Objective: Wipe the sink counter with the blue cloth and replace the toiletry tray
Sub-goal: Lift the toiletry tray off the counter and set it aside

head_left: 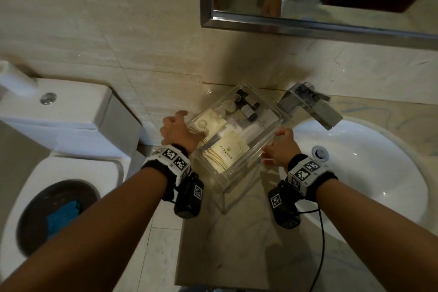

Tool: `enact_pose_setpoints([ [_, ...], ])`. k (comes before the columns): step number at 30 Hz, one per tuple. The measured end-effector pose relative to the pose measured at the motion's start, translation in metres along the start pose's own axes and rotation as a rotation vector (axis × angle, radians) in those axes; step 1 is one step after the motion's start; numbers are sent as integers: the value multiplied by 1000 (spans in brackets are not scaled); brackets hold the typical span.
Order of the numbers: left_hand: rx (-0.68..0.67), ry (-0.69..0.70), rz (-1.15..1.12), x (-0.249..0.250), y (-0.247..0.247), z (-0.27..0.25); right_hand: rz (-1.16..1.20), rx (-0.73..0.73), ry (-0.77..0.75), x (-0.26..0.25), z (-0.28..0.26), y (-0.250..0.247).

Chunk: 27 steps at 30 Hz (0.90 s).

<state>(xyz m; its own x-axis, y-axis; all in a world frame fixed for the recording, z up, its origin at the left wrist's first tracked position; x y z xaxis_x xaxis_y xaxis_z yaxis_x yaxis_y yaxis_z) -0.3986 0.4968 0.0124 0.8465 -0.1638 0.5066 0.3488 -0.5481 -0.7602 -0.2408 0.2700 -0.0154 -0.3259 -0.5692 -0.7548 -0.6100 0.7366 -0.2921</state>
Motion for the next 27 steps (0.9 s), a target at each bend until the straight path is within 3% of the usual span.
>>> enact_pose_setpoints([
  [3,-121,196,142,22,11,14,59,-14,72,7,-1,2],
  [5,-208,215,163,26,20,19,47,-6,69,8,1,2],
  [10,-270,171,83,18,24,28,66,29,43,7,1,5],
  [16,-285,153,122,2,26,30,-72,67,-64,-3,0,3],
  [27,-344,84,-68,-25,28,18,-42,127,-144,-37,24,3],
])
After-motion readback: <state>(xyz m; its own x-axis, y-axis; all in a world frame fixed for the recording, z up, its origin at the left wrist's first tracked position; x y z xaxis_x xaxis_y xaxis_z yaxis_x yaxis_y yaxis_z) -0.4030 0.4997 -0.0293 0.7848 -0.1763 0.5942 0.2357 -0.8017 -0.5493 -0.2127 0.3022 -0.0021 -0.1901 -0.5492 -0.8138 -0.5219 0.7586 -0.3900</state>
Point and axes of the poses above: each hand's wrist, its own z-axis towards the middle knuckle, its own y-axis out of the palm, x = y × z, the point moved 7 cm from there along z, towards the middle knuckle, and after that the axes turned 6 degrees about -y, right-handed, at the moved point
